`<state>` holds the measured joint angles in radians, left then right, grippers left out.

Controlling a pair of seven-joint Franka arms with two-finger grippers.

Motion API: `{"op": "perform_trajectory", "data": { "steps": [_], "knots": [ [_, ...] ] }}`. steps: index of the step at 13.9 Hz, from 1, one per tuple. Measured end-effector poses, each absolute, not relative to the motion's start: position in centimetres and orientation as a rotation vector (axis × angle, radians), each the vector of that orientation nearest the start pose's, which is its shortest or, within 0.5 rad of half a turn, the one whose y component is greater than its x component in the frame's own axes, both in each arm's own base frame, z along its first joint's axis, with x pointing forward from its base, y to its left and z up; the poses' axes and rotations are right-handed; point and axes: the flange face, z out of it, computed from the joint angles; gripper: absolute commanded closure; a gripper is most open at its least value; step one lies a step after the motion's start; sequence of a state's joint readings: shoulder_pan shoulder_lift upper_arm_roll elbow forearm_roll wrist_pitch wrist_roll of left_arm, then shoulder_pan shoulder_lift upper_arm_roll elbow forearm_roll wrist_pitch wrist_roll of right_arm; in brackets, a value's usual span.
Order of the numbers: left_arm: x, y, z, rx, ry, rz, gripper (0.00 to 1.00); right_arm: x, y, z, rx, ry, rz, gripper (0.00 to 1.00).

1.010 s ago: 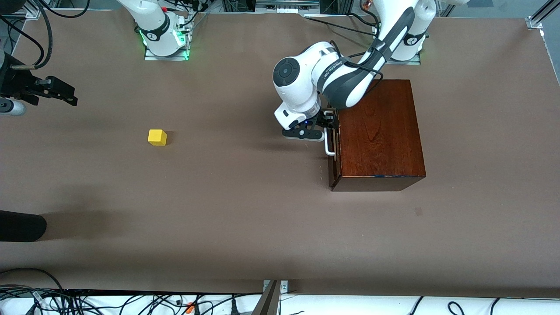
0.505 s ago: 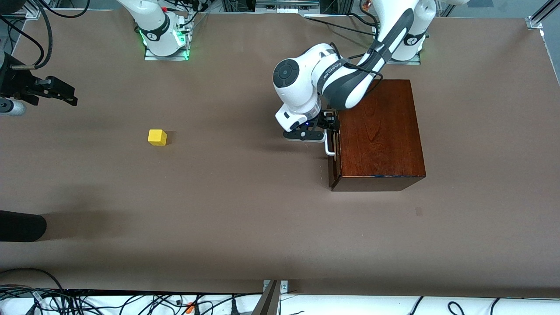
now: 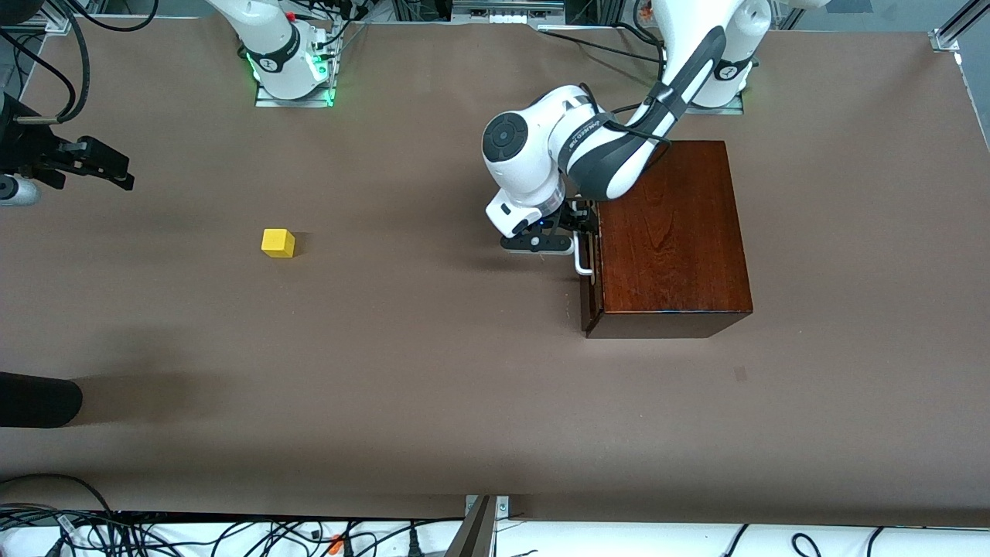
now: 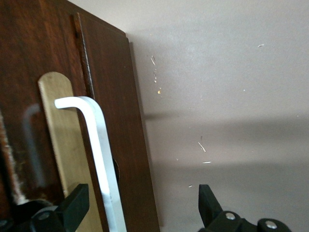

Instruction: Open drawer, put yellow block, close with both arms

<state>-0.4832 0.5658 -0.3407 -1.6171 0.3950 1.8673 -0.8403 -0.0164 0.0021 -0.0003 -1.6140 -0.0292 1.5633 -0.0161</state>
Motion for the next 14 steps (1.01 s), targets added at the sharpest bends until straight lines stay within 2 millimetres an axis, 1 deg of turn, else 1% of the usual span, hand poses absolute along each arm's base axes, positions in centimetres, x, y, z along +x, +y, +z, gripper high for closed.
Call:
{"op": "perform_trajectory", "data": {
  "steps": [3, 5, 11, 14],
  "knots": [
    [48.3, -44.4, 27.8, -2.821, 0.189, 0.090, 0.00, 55.3, -1.3, 60.4, -3.169, 0.003, 0.078, 0.00],
    [48.2, -44.5, 27.4, -2.822, 0.193, 0.093, 0.00, 55.3, -1.2, 60.4, -3.158, 0.003, 0.074, 0.00],
    [47.9, -45.2, 27.3, -2.848, 0.154, 0.064, 0.00, 55.3, -1.2, 60.5, -3.144, 0.008, 0.067, 0.00],
    [47.9, -45.8, 27.4, -2.882, 0.096, 0.032, 0.00, 55.3, -1.2, 60.6, -3.144, 0.007, 0.065, 0.00]
  ]
}}
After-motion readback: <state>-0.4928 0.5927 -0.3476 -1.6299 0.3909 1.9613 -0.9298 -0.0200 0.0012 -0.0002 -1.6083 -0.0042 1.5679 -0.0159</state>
